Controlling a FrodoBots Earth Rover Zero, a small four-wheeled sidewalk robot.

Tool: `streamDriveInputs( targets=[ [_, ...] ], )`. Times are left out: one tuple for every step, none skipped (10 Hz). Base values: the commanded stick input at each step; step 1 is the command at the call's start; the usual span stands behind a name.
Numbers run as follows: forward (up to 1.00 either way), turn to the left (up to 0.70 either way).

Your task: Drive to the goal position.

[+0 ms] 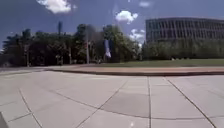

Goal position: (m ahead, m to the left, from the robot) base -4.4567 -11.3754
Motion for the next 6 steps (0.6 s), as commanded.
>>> streamDriveInputs(
  targets=[
    [0.00,-0.50],
    [0.00,-0.50],
    [0.00,-0.50],
    [0.00,-0.50],
    [0.00,-0.50],
    [0.00,-0.50]
  ],
)
